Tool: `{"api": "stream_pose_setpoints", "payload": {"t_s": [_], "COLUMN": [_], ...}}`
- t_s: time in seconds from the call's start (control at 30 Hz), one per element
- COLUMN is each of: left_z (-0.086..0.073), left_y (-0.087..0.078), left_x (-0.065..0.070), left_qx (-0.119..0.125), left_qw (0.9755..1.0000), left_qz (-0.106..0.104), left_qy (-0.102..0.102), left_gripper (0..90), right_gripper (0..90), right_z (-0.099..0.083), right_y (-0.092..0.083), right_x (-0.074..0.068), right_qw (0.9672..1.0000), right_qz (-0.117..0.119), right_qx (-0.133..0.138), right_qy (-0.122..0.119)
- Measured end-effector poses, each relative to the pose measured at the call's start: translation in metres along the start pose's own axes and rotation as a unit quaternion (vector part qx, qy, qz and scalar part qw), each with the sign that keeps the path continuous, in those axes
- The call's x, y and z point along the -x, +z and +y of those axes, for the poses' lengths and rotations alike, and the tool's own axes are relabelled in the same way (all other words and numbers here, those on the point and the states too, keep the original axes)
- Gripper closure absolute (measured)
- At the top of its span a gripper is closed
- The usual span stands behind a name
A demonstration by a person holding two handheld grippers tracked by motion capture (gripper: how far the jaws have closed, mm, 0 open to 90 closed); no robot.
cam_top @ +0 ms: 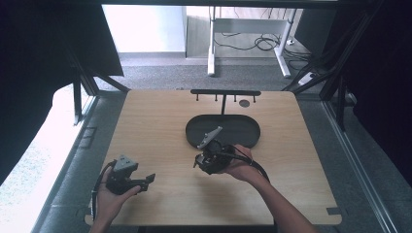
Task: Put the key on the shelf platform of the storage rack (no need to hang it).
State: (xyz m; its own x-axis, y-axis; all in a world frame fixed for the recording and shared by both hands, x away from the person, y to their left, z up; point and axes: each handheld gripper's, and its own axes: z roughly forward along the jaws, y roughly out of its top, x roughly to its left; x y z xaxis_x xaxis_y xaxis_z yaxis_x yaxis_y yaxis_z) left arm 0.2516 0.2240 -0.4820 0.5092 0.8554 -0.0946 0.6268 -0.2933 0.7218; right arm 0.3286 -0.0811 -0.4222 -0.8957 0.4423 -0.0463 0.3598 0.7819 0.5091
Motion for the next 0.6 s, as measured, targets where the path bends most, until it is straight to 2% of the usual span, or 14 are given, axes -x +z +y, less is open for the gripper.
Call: {"api": "stream_pose_setpoints", "payload": {"t_s": [0.3,0.6], "left_z": [0.0,0.0], "left_y": [0.001,0.0], "left_x": [0.001,0.0], "left_qx": [-0.001,0.0], "left_qw": [1.0,1.0], "left_qz": [0.0,-0.001], "left_qy": [-0.002,-0.002], "left_gripper": [22.5,22.5], "right_gripper": [49.2,49.1], "right_z": [-0.002,-0.006], "right_y": [-0.006,-0.009], "right_x": [0.007,0.016], "right_qw": [0.9999,0.9997], "right_qz": [-0.009,-0.018], "right_qx": [0.003,-0.006], "right_qy": [0.008,0.014]}}
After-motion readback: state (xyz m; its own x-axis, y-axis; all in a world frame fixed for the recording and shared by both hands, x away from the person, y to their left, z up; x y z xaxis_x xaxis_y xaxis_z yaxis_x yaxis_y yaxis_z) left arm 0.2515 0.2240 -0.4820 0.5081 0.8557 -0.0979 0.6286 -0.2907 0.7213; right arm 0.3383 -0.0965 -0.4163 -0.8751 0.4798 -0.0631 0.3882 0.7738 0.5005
